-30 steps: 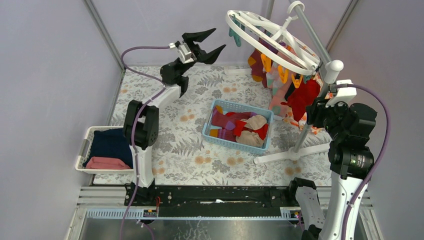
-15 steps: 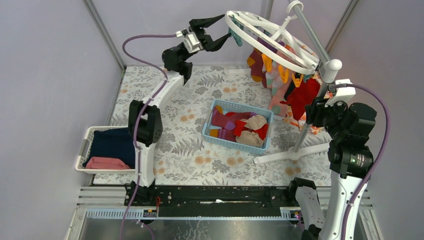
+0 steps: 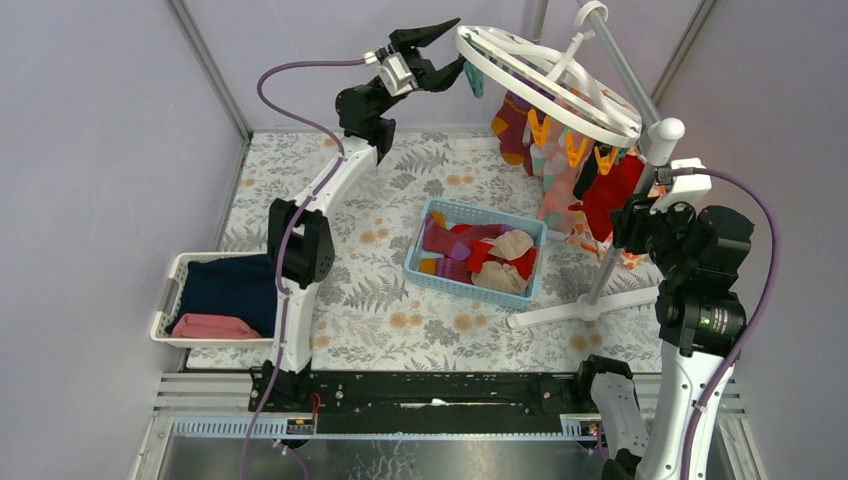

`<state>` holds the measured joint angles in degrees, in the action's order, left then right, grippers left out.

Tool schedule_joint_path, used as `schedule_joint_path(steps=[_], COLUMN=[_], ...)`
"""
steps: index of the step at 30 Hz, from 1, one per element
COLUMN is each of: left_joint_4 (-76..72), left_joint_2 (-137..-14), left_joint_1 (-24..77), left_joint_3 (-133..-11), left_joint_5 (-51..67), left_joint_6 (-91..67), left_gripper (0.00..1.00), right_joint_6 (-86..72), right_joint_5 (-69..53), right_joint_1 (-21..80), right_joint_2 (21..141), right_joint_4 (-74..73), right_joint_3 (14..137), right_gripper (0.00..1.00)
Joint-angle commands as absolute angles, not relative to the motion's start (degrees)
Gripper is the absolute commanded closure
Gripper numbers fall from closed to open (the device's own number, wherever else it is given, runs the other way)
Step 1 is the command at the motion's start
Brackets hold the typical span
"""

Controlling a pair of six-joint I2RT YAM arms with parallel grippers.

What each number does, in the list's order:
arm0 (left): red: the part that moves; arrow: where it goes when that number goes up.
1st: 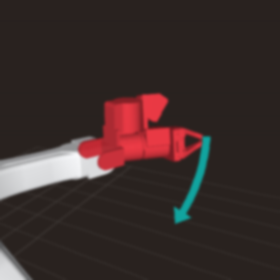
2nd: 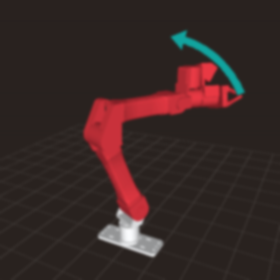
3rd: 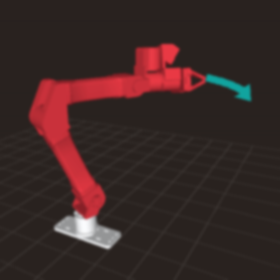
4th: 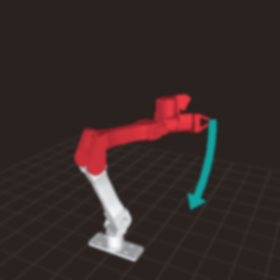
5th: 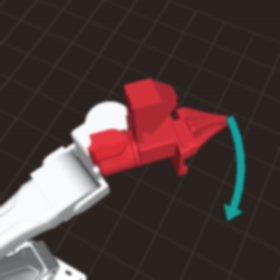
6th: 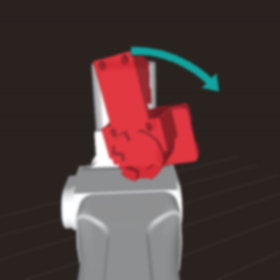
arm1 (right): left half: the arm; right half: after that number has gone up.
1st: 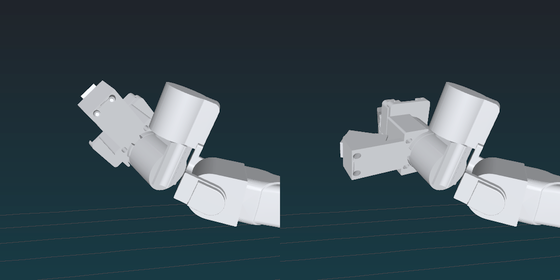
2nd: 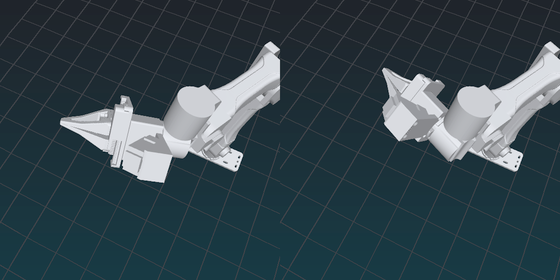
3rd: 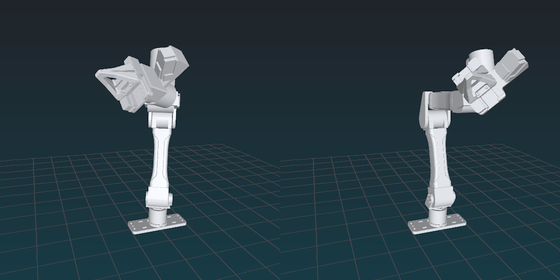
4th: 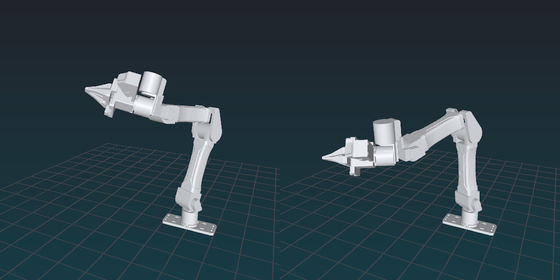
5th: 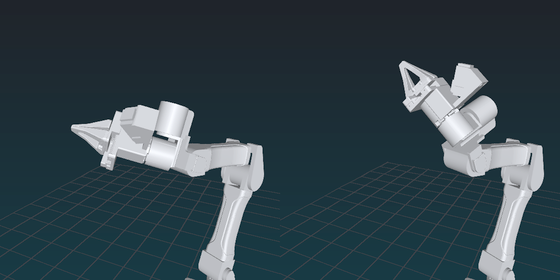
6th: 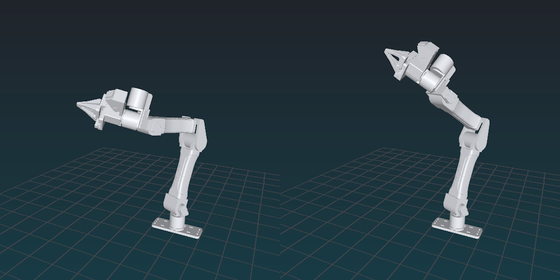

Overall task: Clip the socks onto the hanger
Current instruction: Adjust the clothesline at the center of the board.

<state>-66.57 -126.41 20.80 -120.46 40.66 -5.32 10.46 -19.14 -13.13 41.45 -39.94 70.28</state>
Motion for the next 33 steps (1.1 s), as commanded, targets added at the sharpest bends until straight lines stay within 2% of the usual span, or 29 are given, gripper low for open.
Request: schedule_joint_path(steps=[1,5,7,19,27,33], left_joint_4=[-66.2,-65.0,-64.5,-71.6,-78.2,-80.1], left_joint_2=[-127.4,-128.9,-129.2,-121.2,-111.2,-105.7], left_joint_1=[20.5,20.5,20.5,19.1,17.4,16.2], left_joint_3=[-124.0,-128.3,-129.6,-117.5,-104.9,-98.3], left_joint_5=[42.6,46.2,47.5,48.8,46.7,46.3], left_joint_6=[-5.8,-7.7,-8.3,-10.2,-8.8,-7.5], left_gripper=[0.39,0.44,0.50,1.00,1.00,1.00], right_joint_6=[15.8,15.7,15.7,15.6,14.9,14.7], right_joint_5=[-19.0,-19.1,-19.0,-16.6,-14.4,-16.2], right_joint_1=[-13.2,-13.2,-13.2,-13.2,-13.2,-13.2], right_joint_2=[41.4,41.4,41.5,42.4,44.3,47.7], right_joint_4=[-39.4,-39.0,-39.0,-37.7,-34.0,-32.7], right_joint_3=[69.5,69.0,69.0,68.7,69.4,71.7], right_gripper=[0.49,0.49,0.49,0.49,0.60,0.64])
